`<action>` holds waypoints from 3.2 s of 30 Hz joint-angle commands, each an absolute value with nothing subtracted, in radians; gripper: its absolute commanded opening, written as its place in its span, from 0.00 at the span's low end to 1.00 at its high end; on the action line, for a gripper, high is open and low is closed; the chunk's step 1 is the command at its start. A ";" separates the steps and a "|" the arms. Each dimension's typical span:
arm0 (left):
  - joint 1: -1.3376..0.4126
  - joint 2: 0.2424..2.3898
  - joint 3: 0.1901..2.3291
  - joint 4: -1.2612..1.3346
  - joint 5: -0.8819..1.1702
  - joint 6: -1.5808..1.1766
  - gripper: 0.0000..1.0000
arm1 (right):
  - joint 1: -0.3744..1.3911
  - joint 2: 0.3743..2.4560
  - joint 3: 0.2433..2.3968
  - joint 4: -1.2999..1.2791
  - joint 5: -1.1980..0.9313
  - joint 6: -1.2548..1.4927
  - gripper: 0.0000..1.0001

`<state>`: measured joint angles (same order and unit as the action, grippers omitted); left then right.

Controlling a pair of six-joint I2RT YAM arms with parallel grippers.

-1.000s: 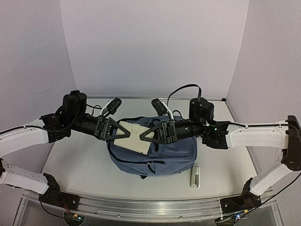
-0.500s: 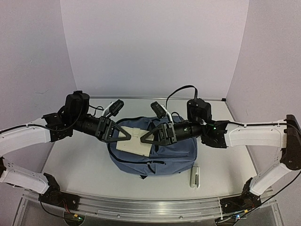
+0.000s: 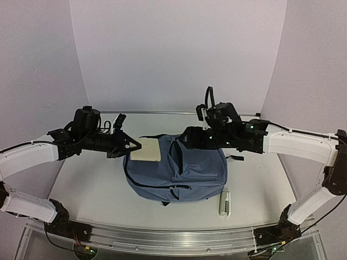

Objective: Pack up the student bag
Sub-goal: Place the personal item in the student bag.

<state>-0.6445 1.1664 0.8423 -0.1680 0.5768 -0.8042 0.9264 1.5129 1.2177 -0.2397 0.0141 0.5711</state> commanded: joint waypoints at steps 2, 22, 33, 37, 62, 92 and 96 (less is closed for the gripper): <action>-0.616 1.154 0.816 -0.054 0.540 -0.867 0.00 | 0.973 1.634 1.375 -0.531 0.393 0.549 0.74; -0.614 1.128 0.736 -0.022 0.544 -0.897 0.00 | 1.070 2.007 1.679 -0.818 0.647 0.655 0.74; -0.614 1.194 0.765 0.027 0.553 -0.906 0.00 | 1.070 2.001 1.706 -0.883 0.717 0.718 0.22; -0.615 1.258 0.791 0.126 0.580 -0.943 0.00 | 1.070 1.958 1.704 -0.863 0.704 0.734 0.12; -0.756 1.750 0.981 0.385 0.576 -1.112 0.00 | 1.041 1.848 1.602 -0.665 0.565 0.744 0.00; -0.831 1.698 1.061 0.061 0.403 -0.903 0.34 | 1.041 1.827 1.533 -0.593 0.547 0.746 0.00; -0.842 1.731 1.086 0.064 0.405 -0.901 0.25 | 1.041 1.830 1.530 -0.591 0.544 0.741 0.00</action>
<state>-0.8274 1.6970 1.0240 0.0639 0.4066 -0.9159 1.0477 1.8863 1.5349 -0.6248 0.5288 0.7380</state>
